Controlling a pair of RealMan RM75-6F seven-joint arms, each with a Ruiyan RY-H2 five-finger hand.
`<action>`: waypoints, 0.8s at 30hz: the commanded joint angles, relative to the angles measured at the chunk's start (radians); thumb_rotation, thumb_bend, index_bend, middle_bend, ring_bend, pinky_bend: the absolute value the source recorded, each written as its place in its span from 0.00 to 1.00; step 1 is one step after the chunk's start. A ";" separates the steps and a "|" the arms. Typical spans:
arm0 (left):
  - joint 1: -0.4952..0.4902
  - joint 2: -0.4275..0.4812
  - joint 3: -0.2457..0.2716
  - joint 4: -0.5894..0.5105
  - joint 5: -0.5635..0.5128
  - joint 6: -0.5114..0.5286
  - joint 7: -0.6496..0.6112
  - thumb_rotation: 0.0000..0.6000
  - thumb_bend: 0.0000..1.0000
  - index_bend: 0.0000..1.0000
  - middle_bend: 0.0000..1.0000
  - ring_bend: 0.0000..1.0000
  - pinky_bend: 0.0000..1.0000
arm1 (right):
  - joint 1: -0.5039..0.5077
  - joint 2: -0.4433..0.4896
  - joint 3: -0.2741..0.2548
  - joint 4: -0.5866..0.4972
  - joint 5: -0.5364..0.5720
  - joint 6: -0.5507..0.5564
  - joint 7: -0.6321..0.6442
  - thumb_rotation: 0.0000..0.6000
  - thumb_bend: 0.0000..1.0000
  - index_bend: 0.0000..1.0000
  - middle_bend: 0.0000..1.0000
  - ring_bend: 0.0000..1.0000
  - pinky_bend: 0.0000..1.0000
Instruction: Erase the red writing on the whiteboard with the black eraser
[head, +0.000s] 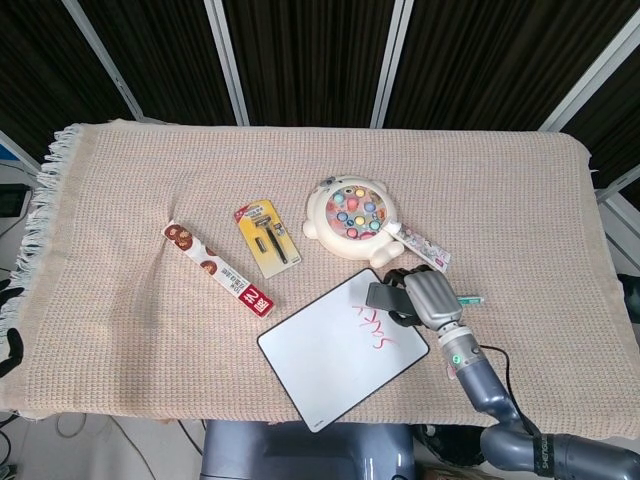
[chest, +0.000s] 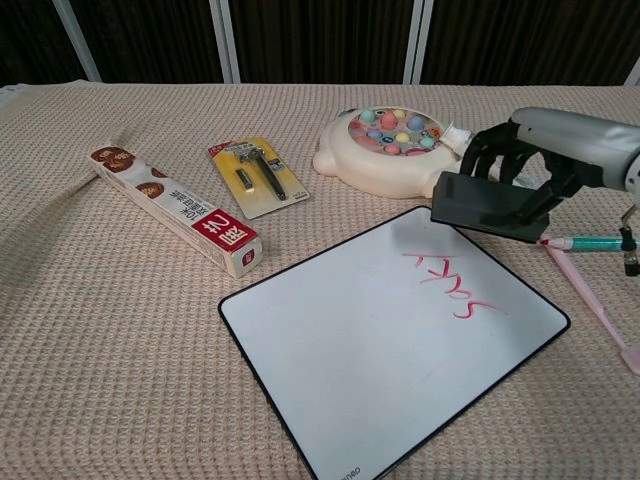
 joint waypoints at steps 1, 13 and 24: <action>0.000 0.000 0.000 0.000 0.000 0.000 -0.002 1.00 0.63 0.19 0.08 0.02 0.06 | 0.044 -0.040 0.011 0.035 0.005 -0.029 -0.023 1.00 0.45 0.49 0.50 0.48 0.31; -0.001 0.002 -0.001 0.000 -0.001 -0.002 -0.006 1.00 0.63 0.19 0.08 0.02 0.06 | 0.106 -0.104 -0.010 0.137 -0.002 -0.055 -0.043 1.00 0.45 0.49 0.50 0.48 0.31; -0.001 -0.001 0.001 -0.004 0.001 -0.003 0.001 1.00 0.63 0.19 0.08 0.02 0.06 | 0.130 -0.144 -0.056 0.202 -0.043 -0.085 -0.011 1.00 0.45 0.49 0.50 0.47 0.31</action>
